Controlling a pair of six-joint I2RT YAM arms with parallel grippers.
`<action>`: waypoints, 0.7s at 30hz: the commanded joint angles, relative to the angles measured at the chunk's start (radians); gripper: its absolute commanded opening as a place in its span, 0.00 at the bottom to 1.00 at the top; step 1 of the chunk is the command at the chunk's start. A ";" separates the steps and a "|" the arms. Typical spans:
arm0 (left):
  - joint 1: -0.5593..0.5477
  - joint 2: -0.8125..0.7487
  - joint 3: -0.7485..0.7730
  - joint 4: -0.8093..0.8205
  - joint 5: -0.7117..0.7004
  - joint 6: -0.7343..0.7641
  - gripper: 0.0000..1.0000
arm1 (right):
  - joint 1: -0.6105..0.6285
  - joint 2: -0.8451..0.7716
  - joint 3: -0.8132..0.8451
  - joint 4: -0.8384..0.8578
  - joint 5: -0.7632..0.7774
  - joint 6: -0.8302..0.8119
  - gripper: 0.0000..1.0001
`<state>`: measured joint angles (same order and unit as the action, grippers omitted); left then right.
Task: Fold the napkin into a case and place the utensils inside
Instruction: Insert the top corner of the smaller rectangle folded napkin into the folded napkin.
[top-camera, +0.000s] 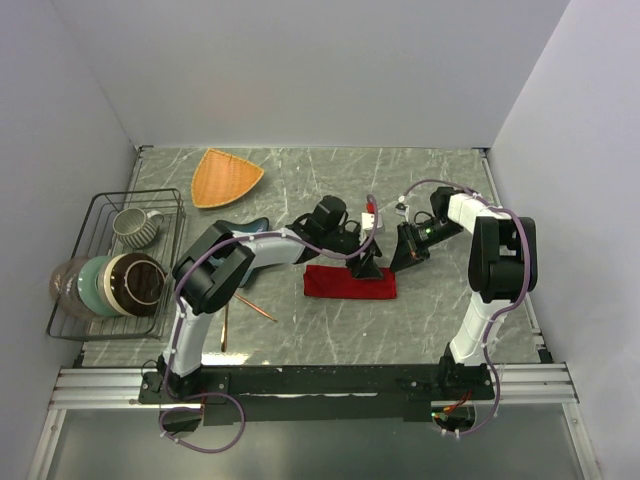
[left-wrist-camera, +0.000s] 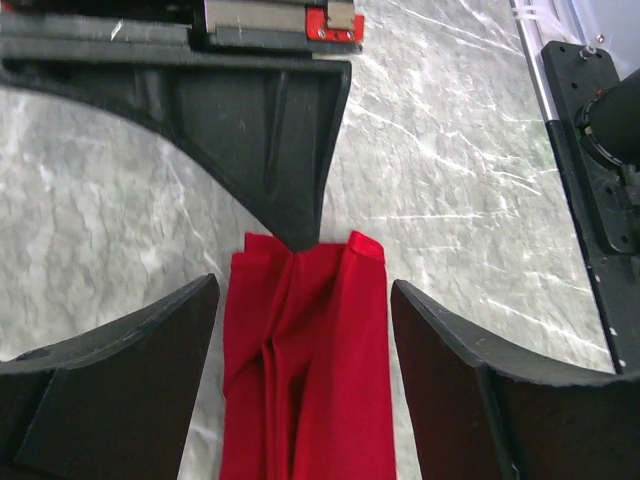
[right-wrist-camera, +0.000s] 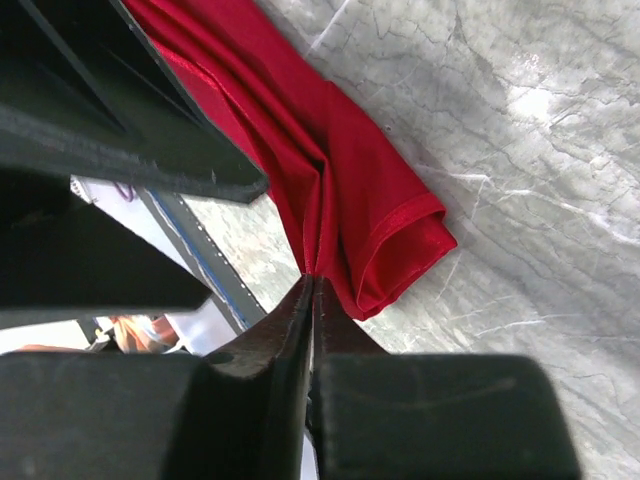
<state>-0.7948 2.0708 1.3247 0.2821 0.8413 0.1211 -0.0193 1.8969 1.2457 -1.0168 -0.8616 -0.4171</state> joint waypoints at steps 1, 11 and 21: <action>-0.015 0.038 0.068 -0.033 0.028 0.075 0.76 | 0.004 -0.001 0.035 -0.032 -0.008 -0.037 0.01; -0.034 0.075 0.110 -0.155 0.078 0.155 0.77 | 0.004 -0.021 0.024 -0.055 -0.036 -0.084 0.00; -0.049 0.097 0.134 -0.192 0.042 0.178 0.72 | 0.001 -0.030 0.023 -0.069 -0.060 -0.103 0.00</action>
<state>-0.8333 2.1628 1.4200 0.0944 0.8665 0.2508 -0.0193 1.8992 1.2457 -1.0534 -0.8860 -0.4900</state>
